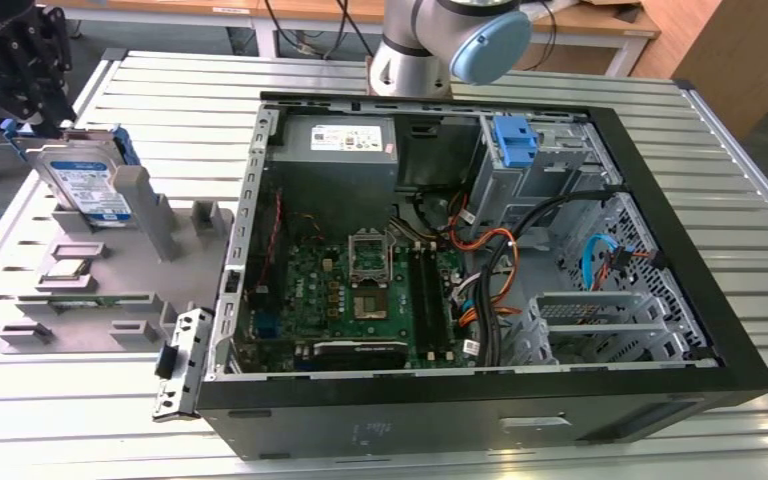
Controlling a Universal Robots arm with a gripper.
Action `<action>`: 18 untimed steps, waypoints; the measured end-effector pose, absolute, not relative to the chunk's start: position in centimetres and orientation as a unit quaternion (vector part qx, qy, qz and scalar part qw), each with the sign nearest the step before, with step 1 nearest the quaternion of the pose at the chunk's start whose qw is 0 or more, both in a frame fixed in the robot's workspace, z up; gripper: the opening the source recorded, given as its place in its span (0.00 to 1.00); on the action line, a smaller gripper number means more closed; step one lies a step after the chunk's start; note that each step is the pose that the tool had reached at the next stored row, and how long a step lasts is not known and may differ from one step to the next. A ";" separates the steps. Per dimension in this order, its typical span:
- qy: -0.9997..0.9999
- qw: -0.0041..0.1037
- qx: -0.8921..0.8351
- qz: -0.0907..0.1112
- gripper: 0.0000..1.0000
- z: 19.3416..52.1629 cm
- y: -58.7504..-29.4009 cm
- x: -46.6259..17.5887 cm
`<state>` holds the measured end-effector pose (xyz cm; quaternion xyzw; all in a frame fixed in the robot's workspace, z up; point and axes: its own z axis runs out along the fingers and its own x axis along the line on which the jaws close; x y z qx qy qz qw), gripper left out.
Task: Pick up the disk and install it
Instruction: 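Pick up the disk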
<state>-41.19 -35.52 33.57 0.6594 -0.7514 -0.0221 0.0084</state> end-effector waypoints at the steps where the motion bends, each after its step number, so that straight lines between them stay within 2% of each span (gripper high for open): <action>1: -0.751 0.008 0.659 -0.022 0.35 33.6 -35.5 -41.2; 2: -0.751 0.008 0.659 -0.022 0.42 33.6 -35.5 -41.2; 18: -0.740 0.009 0.672 -0.022 0.43 33.4 -35.5 -41.2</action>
